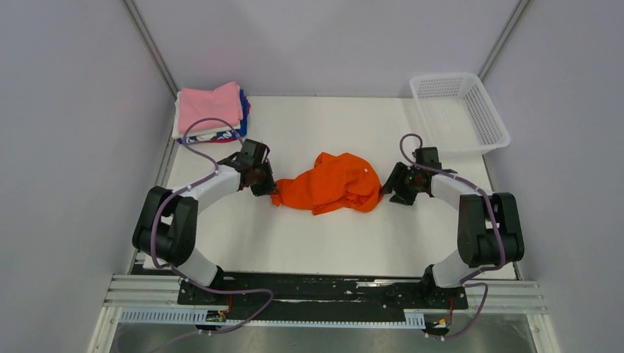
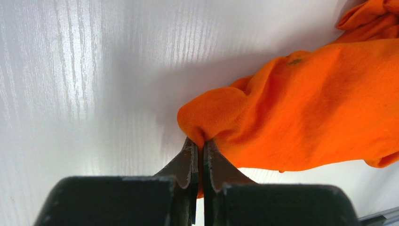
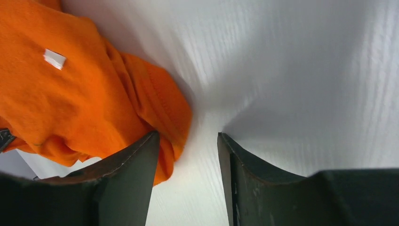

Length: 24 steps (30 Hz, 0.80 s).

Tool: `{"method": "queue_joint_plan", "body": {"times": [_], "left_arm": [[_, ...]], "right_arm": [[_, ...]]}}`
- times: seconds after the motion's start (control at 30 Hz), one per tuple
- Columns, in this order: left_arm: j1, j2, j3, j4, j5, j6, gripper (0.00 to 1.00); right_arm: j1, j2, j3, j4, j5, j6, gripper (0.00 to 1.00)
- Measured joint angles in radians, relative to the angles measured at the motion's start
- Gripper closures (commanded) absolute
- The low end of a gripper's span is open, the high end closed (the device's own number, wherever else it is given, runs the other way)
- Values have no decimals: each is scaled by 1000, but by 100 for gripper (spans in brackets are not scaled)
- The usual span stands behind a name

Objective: Fold and stack the t-shirts
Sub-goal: Flatten out the tshirt

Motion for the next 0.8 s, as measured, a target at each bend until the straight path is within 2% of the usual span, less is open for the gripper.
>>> {"method": "queue_joint_plan", "body": {"times": [0.07,0.2,0.33,0.5,0.67,0.8], "left_arm": [[0,-8,-4,2,5,0,100],[0,-27,-20,2,6,-2,100],[0,-62,-23,0,-8,-2,100],[0,-163,7,-38,-98,8,100],[0,-285,172,-66,-241,48,100],[0,-375,354,-26,-316,124,100]], "right_arm": [[6,37,20,12,-36,5,58],[43,98,51,54,-64,3,98],[70,109,66,51,-30,8,100],[72,44,123,7,148,-19,100],[61,-110,310,-27,307,-103,100],[53,-224,505,-6,360,-182,100]]}}
